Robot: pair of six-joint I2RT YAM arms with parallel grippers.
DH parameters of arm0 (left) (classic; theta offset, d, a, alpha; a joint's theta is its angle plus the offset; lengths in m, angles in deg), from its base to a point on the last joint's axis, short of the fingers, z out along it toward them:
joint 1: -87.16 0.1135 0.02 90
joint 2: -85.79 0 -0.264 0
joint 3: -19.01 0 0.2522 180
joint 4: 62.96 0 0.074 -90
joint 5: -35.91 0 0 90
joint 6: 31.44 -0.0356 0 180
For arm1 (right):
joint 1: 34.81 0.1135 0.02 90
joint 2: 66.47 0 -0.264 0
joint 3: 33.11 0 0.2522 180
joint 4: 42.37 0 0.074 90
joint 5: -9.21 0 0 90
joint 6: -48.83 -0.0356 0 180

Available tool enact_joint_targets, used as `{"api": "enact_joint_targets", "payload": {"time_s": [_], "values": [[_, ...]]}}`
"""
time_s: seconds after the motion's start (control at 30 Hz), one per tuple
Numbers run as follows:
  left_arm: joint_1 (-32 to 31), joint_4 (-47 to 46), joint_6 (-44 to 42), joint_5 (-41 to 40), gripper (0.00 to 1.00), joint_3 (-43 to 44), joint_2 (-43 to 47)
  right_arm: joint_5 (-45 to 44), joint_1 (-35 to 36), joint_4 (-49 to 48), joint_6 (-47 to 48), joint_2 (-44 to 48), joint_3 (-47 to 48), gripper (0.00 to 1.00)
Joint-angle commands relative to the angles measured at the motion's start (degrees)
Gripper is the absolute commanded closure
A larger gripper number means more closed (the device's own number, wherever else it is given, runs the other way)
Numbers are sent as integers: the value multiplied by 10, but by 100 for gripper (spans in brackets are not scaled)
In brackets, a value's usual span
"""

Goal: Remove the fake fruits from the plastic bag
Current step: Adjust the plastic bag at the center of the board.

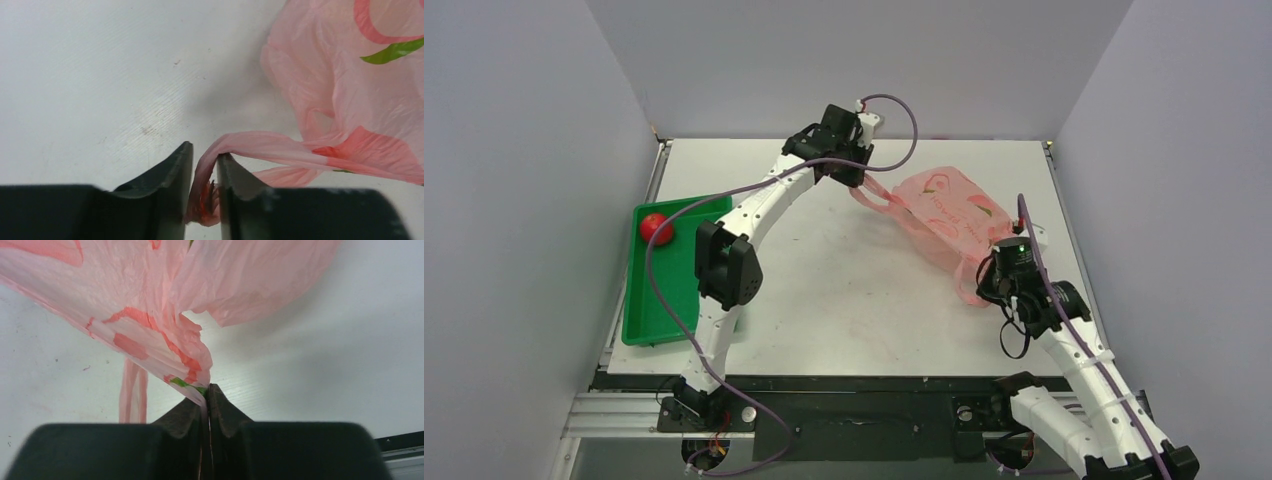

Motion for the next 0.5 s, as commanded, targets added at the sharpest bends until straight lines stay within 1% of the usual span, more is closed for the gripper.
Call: {"api": "enact_joint_targets", "payload": {"time_s": [0.0, 0.03, 0.07, 0.1, 0.13, 0.17, 0.2, 0.23, 0.27, 0.33, 0.47], "values": [[33, -11, 15, -51, 70, -20, 61, -15, -4, 27, 20, 39, 17, 88], [33, -12, 27, -39, 68, -31, 71, -3, -4, 15, 23, 40, 19, 83], [33, -20, 33, -22, 64, -61, 96, 6, -4, 10, 29, 43, 22, 77], [33, -26, 47, -15, 62, -76, 109, 10, -4, 1, 33, 42, 23, 74], [33, -39, 53, 0, 59, -112, 137, 13, -4, -1, 38, 41, 26, 69], [33, -47, 64, 6, 58, -130, 153, 16, -4, -4, 44, 40, 28, 65], [33, -57, 70, 10, 55, -162, 181, 21, -4, -5, 47, 38, 31, 59], [34, -63, 83, 10, 54, -178, 196, 22, -4, -7, 52, 37, 32, 55], [35, -77, 89, 15, 52, -209, 227, 27, -5, -7, 53, 37, 33, 49], [39, -99, 107, 29, 49, -250, 267, 40, -4, -14, 58, 39, 32, 43], [50, -104, 140, 40, 47, -291, 320, 71, -4, -31, 64, 42, 27, 39]]}}
